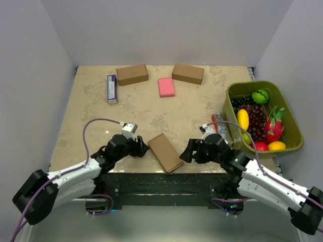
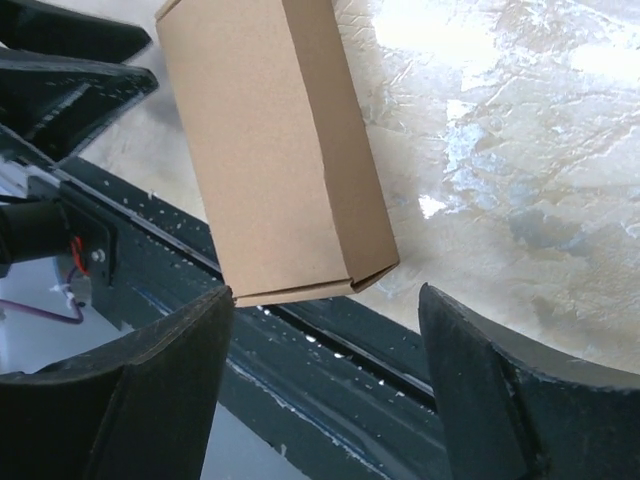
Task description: Fold the paper box
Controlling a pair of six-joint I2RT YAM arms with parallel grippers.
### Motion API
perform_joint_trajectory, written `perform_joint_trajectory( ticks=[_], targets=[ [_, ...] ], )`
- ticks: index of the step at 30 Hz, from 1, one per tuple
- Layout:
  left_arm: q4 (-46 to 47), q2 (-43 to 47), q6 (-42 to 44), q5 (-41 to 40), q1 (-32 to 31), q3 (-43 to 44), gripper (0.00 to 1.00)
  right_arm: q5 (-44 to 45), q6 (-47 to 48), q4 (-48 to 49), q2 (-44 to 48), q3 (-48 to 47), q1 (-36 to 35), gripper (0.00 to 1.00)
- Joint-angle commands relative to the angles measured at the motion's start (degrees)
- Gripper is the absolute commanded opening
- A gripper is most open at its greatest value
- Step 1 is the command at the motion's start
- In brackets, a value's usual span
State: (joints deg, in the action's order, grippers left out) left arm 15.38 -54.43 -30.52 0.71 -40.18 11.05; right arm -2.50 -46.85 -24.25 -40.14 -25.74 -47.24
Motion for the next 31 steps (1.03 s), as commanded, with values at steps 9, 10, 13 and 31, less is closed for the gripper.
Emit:
perform_joint_trajectory(
  ticks=[9, 10, 13, 31],
  targets=[
    [-5.71, -3.75, 6.27, 4.28, 22.91, 16.37, 0.79, 1.05, 22.50, 14.84, -17.41, -10.91, 16.80, 0.99],
    [-6.14, -2.36, 6.18, 6.82, 24.70, 17.59, 0.81, 0.57, 23.37, 15.37, -18.30, -12.13, 18.83, 0.99],
    [-9.13, 1.07, 6.96, 7.02, 26.91, 20.49, 0.92, 0.83, 28.12, 15.38, -20.06, -15.64, 23.85, 0.99],
    [-21.35, 9.52, 10.31, 5.79, 26.91, 25.86, 1.00, -5.32, 31.73, 15.72, -13.39, -18.65, 38.89, 0.99]
  ],
)
